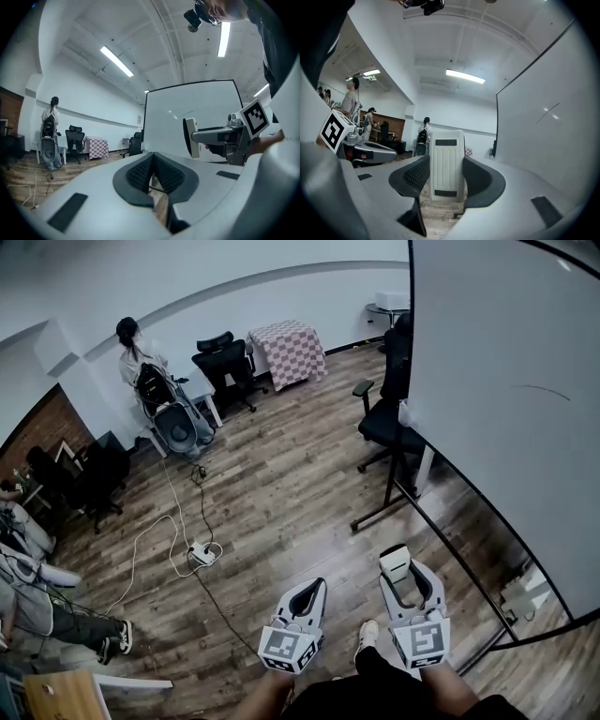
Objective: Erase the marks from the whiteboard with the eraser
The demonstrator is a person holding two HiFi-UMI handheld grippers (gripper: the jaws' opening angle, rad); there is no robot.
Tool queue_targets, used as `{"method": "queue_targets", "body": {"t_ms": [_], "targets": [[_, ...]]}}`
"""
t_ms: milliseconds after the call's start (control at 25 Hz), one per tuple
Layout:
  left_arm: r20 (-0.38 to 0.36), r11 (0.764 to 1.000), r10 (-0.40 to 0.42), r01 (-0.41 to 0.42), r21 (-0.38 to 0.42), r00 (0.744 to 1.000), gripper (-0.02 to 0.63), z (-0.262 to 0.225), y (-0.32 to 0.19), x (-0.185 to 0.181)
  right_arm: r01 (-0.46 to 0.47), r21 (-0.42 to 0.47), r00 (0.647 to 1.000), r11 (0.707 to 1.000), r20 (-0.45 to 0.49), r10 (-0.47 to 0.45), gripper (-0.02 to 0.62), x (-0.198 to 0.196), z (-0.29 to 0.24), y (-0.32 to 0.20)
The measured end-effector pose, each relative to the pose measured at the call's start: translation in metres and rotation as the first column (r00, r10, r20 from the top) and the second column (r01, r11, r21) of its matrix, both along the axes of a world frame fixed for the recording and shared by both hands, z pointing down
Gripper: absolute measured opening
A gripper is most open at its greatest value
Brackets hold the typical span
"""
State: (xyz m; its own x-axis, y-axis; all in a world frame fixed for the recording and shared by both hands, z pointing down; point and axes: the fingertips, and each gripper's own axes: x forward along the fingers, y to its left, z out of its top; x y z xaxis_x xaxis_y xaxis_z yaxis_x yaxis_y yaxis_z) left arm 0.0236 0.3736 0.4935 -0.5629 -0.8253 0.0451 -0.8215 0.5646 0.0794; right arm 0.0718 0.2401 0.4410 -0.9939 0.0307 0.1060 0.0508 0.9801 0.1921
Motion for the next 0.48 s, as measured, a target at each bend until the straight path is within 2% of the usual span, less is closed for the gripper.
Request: {"method": "queue_targets", "body": {"t_ms": [480], "targets": [[0.000,0.999,0.039,-0.039,-0.017,0.999,0.020,-0.010,-0.101,-0.088,-0.072,-0.018,0.997,0.997,0.011,0.072,0.247,-0.080,-0.006,-0.106]]}}
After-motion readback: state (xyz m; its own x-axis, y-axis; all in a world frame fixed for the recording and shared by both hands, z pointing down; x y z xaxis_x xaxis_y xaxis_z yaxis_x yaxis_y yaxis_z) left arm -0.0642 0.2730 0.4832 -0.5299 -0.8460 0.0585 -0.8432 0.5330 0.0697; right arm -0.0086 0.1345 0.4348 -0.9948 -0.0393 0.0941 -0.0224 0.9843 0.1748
